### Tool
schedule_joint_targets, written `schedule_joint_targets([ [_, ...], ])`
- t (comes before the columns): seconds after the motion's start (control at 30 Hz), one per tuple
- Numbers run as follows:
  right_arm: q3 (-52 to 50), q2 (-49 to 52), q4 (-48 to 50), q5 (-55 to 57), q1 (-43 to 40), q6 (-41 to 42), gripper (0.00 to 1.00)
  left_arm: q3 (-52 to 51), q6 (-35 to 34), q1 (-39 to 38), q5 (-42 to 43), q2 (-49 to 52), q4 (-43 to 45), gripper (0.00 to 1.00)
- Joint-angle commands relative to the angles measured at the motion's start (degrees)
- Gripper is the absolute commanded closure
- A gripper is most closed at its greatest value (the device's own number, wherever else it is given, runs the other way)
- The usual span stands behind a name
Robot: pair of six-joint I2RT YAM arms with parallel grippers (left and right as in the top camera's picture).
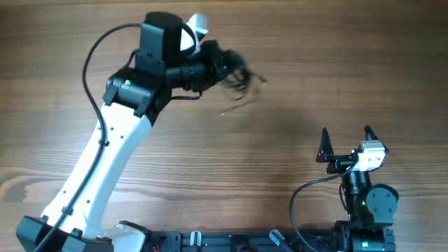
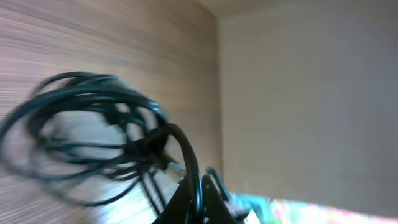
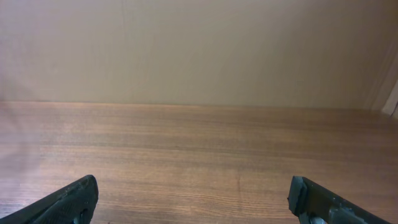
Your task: Untangle cables
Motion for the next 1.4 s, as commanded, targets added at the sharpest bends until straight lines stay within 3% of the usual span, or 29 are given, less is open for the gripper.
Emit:
schedule_joint_targets([
  [0.0, -0.07, -0.22, 0.11, 0.57, -0.22, 0.79, 0.00, 0.31, 4.96, -0.33, -4.48, -0.31, -4.72, 0.96],
  [0.17, -0.07, -0.22, 0.11, 0.57, -0.22, 0.81, 0.00, 0.28, 4.94, -3.54, -40.37, 2.23, -21.09, 0.96],
  [0.27, -0.07, -0.22, 0.11, 0.57, -0.22, 0.79, 0.00, 0.28, 4.96, -4.70, -44.22, 5.16, -25.16, 0.96],
  [0.33, -0.07, -0.22, 0.11, 0.57, -0.22, 0.79, 0.00, 0.28, 4.96, -4.74, -40.70, 6.08, -25.31, 0.96],
  [0.43, -0.07, -0.22, 0.11, 0.57, -0.22, 0.79, 0.00, 0.44, 5.42, -3.93, -26.01, 5.64, -21.49, 0.96],
  [0.5, -0.07, -0.22, 0.11, 0.57, -0.22, 0.79, 0.00, 0.44, 5.40, -2.40, -11.23, 4.46, -15.54, 0.96],
  [0.53, -0.07, -0.22, 0.11, 0.57, -0.22, 0.79, 0.00, 0.44, 5.31, 0.11, 7.15, 2.62, -5.57, 0.96],
  [0.6, -0.07, -0.22, 0.11, 0.57, -0.22, 0.79, 0.00, 0.44, 4.44, 1.62, 15.13, 1.57, 0.11, 0.96],
  [0.67, -0.07, -0.22, 0.11, 0.57, -0.22, 0.81, 0.00, 0.44, 3.67, 2.82, 17.88, 0.74, 3.21, 0.96],
  [0.77, -0.07, -0.22, 0.11, 0.59, -0.22, 0.79, 0.00, 0.44, 3.69, 4.46, 7.89, 0.13, 0.02, 0.96],
  [0.93, -0.07, -0.22, 0.11, 0.57, -0.22, 0.81, 0.00, 0.42, 3.39, 3.67, -34.07, 1.03, -16.04, 0.96],
  [1.0, -0.07, -0.22, 0.11, 0.57, -0.22, 0.81, 0.00, 0.42, 3.45, 2.93, -38.27, 1.95, -18.88, 0.96],
  [1.17, -0.07, -0.22, 0.11, 0.57, -0.22, 0.81, 0.00, 0.42, 3.67, 2.47, -24.13, 2.34, -17.33, 0.96],
  [1.27, -0.07, -0.22, 0.11, 0.57, -0.22, 0.81, 0.00, 0.42, 3.87, 2.95, -4.50, 2.19, -10.91, 0.96],
  [1.37, -0.07, -0.22, 0.11, 0.57, -0.22, 0.81, 0.00, 0.42, 3.45, 3.30, 21.16, 2.19, 3.28, 0.96],
])
